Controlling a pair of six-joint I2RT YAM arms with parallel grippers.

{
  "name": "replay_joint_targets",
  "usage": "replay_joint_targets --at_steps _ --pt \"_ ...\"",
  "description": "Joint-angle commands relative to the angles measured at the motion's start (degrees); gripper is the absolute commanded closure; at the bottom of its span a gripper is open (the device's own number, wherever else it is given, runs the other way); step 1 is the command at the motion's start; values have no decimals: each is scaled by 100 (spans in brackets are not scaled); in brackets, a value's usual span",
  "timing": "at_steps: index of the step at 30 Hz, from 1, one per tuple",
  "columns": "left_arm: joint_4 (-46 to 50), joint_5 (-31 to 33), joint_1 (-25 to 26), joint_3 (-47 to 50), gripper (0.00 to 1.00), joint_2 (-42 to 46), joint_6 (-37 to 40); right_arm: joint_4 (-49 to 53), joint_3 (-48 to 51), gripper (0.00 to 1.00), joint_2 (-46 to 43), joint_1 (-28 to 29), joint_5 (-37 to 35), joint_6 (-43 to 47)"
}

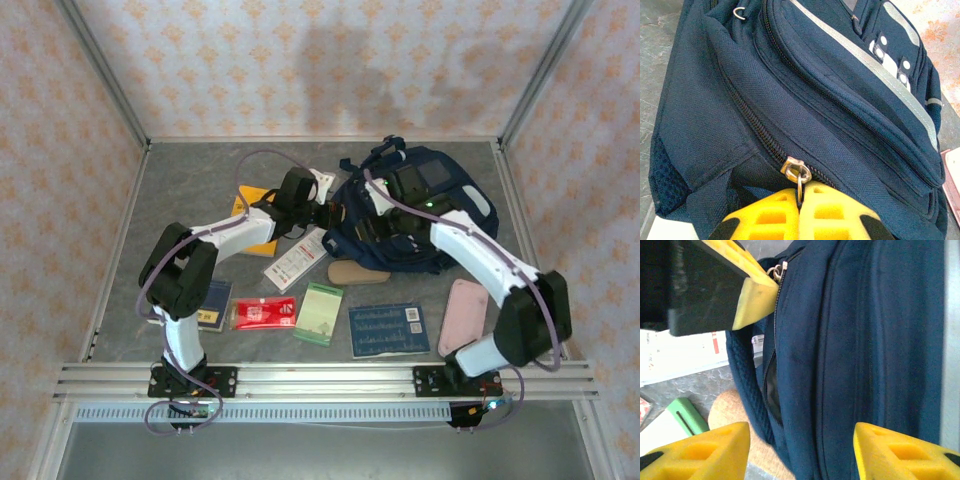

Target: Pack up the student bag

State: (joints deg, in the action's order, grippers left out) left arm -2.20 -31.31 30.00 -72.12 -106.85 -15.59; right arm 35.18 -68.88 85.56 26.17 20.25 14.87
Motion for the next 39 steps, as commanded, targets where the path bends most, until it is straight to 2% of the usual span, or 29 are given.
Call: replay_joint_targets --at_steps 1,4,8,9,12,13,21,27,34,39 --pt "-149 -210 53 23 100 340 30 -356 -382 45 456 28 -10 544" --pt "-141 -234 53 5 100 349 4 -404 -583 48 900 30 -175 689" --pt "-140 -262 61 -31 100 371 -51 -463 -766 59 1270 28 -359 748" --pt "-148 -278 65 -35 100 383 -66 -468 -800 65 1323 28 -375 737" --pt "-111 -282 76 -63 100 417 -69 -443 -884 95 1387 28 -407 819" --pt "-66 -264 72 -92 100 419 -60 -405 -922 100 1374 28 -500 849" --pt "313 -134 76 -370 100 698 -72 42 -1209 100 534 19 -944 1369" --pt "736 -405 170 -564 100 1002 -167 402 -917 100 -280 37 -1037 1700" --pt "2250 -683 417 -993 100 1160 566 844 -252 100 -1212 37 -879 2554" --pt "2891 -703 376 -987 100 1274 1192 1078 75 100 -1614 45 -634 2985"
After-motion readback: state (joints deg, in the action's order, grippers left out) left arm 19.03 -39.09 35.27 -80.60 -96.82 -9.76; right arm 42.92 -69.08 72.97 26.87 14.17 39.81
